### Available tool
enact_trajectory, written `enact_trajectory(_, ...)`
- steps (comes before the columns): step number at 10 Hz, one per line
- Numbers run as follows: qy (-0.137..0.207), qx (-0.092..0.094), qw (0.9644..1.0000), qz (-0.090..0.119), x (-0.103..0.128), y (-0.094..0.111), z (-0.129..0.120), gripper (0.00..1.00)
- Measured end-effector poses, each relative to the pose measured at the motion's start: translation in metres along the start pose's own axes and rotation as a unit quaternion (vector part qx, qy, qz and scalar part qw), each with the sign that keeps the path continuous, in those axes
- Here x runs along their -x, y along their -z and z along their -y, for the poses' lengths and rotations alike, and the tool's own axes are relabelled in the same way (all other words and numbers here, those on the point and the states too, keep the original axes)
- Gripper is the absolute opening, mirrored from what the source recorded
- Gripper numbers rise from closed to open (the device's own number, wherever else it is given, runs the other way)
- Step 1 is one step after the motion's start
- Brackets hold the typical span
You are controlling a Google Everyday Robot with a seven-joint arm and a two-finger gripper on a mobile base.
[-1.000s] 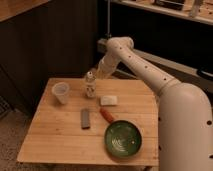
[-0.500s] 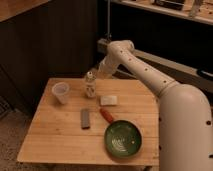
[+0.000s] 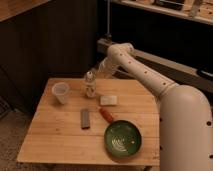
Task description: Knock the bottle over
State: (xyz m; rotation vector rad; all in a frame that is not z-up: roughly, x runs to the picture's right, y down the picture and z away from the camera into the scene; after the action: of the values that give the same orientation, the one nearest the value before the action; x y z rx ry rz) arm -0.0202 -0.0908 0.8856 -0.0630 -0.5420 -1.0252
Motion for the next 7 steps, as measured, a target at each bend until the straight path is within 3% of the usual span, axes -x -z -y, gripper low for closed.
enact_trajectory(2, -0.002, -0.013, 0.9998, -0.016, -0.010, -0.004, 0.003, 0.08)
enact_trajectory(7, 0.000, -0.022, 0.9993, -0.029, -0.027, -0.013, 0.014, 0.08)
